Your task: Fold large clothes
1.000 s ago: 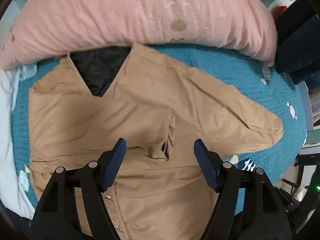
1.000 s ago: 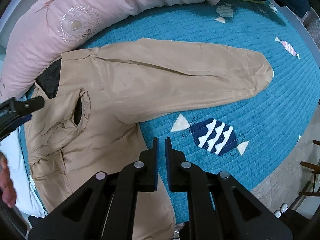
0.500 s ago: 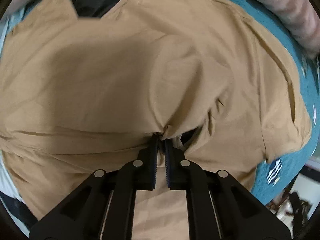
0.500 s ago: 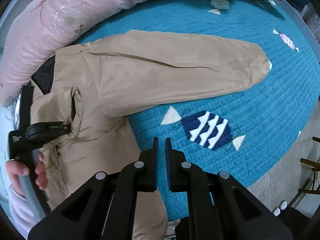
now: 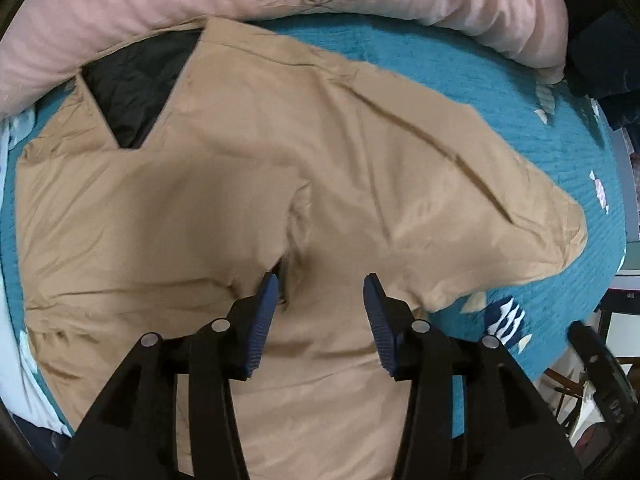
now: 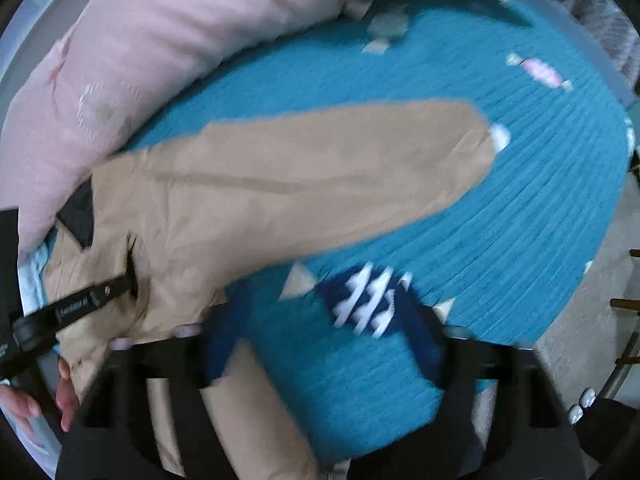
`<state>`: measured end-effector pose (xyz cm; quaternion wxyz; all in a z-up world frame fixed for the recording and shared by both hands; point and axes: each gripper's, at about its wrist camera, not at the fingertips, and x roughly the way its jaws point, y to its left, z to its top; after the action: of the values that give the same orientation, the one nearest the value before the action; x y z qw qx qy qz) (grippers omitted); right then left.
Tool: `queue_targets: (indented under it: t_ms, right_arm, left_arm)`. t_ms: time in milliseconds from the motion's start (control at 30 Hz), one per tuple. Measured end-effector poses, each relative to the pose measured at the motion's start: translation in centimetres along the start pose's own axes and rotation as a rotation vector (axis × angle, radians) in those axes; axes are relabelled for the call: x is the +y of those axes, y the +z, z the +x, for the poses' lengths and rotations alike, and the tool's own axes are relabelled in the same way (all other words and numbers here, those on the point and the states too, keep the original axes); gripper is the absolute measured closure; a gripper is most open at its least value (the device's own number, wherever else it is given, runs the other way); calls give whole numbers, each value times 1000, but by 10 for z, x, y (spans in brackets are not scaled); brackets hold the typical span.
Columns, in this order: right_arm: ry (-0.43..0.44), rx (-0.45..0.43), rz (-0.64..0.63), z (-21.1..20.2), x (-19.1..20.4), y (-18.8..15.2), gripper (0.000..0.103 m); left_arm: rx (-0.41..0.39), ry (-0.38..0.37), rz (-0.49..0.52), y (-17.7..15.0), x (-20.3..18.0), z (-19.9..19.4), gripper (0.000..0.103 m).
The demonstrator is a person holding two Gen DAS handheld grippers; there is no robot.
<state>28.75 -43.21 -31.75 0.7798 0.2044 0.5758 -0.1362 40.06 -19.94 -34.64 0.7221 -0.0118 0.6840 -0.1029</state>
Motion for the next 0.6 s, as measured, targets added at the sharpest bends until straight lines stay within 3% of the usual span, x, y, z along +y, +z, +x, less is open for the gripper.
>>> queue_targets:
  t_ms: [300,367,467,533,600]
  right_arm:
    - [-78,-8,83,13,-53,34,21]
    - [-103,2,112,22,-68,41,21]
    - [-117,18,148,31,-88,47,21]
    - [-130,31,175,41,-103,54,21]
    - [-134,42,207,48,-115,60,21]
  left_arm:
    - [24,-72,-99,25,-1,28,61]
    - [50,-123,-113,32,-2,39,85]
    - [82,-113,-107,39,-5,60,101]
    - [103,-67,-96,39,-6,77,103]
    - [118,-96,-152,38,2,94,103]
